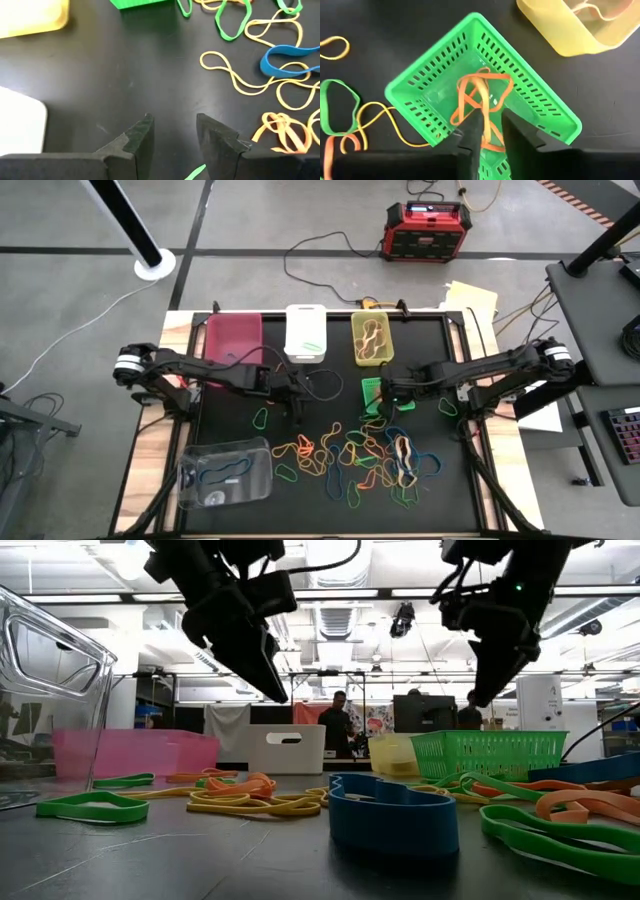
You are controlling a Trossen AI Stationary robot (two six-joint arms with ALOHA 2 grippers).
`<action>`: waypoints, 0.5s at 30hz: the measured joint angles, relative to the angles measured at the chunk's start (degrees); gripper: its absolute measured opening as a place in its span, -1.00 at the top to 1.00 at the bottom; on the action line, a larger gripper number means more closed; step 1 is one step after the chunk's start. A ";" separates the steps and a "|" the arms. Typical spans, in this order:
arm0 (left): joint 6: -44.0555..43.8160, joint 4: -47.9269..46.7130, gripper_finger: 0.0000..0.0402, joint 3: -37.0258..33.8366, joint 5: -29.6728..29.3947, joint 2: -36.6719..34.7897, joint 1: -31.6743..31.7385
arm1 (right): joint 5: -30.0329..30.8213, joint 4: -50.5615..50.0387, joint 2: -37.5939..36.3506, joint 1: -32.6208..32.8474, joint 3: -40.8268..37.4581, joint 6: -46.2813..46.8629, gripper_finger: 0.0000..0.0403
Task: Sort rubber bands into baskets
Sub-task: Put the orange rubber band into the green bin, then put the yellow rubber band into the pink bin
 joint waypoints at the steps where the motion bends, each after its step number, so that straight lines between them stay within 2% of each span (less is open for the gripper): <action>1: -0.17 0.24 0.35 0.00 0.60 0.37 0.00 | 0.00 0.02 -0.02 0.01 -0.28 0.32 0.58; 8: -3.64 4.56 0.35 0.00 6.18 2.52 -0.37 | 0.00 1.60 -0.05 0.07 -0.52 0.72 0.27; 15: -10.10 7.72 0.36 -0.01 6.62 5.05 -3.68 | 0.00 4.50 -0.06 1.13 -0.30 -0.20 0.13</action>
